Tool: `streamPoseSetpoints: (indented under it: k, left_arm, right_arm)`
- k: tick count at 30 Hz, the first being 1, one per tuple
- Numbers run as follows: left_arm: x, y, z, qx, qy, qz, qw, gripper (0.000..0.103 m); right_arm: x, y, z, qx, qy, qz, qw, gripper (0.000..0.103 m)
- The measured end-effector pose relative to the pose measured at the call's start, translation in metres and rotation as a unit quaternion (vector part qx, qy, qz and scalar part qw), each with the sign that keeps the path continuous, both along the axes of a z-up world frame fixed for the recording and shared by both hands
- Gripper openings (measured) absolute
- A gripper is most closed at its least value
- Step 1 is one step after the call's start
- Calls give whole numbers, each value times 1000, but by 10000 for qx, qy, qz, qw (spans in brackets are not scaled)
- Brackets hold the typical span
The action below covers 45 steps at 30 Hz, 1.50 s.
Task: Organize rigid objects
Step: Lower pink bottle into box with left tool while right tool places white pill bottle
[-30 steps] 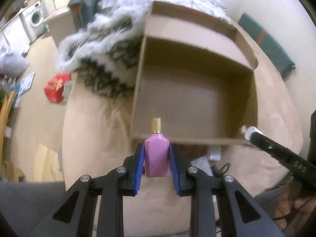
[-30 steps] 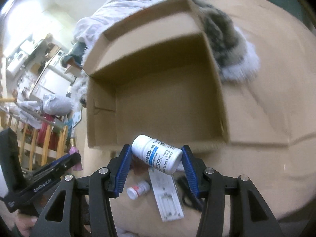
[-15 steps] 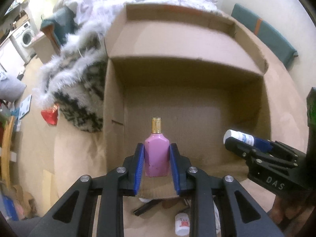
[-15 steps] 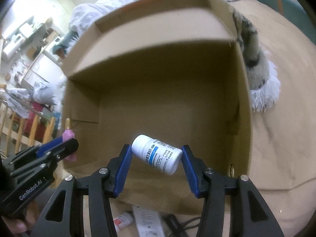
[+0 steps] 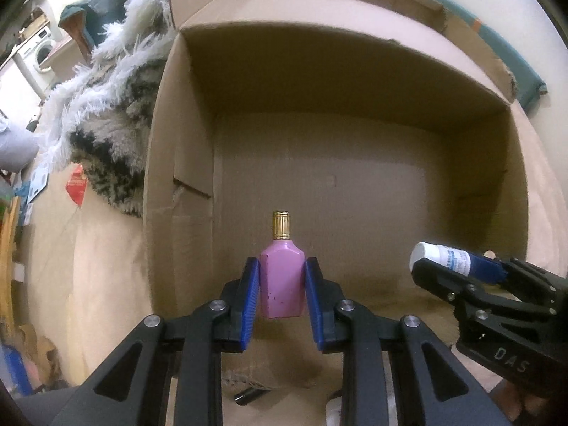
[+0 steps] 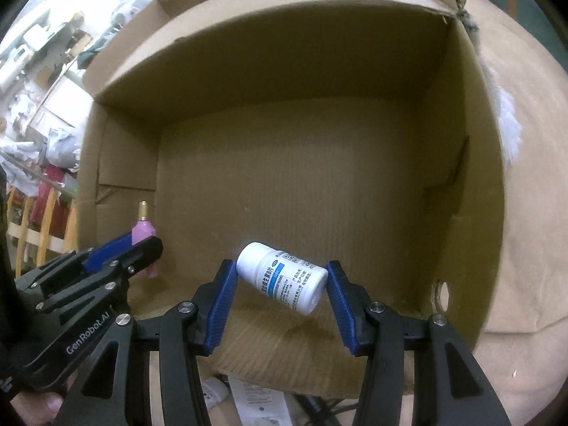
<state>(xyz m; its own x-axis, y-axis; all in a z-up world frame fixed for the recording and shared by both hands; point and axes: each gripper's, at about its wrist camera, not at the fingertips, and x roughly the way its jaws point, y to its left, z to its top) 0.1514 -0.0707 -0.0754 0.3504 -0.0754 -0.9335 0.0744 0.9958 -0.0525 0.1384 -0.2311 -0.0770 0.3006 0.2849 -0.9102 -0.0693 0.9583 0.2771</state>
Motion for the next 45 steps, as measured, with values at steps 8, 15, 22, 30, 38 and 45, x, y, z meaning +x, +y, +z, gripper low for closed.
streamPoseSetpoints:
  k: [8, 15, 22, 30, 38, 45]
  left_arm:
    - [1, -6, -9, 70, 32, -104, 9999, 23]
    - [-2, -17, -10, 247, 15, -131, 9996, 23]
    - [-6, -23, 3, 299, -122, -109, 9994, 59]
    - [-7, -25, 17, 215, -363, -71, 9991, 68]
    - [-11, -15, 32, 247, -487, -5, 9985, 68]
    - [-16, 1, 60, 119, -636, 23, 9979, 68]
  right_arm:
    - [5, 3, -10, -26, 225, -18, 9997, 54]
    - [7, -4, -5, 80, 195, -165, 9996, 54]
    - [6, -16, 19, 292, -227, -304, 9989, 68]
    - [7, -27, 42, 450, -739, -553, 9947, 99]
    - [7, -26, 46, 585, -791, -633, 9931, 99]
    - [-3, -34, 58, 710, -921, -768, 9902, 99]
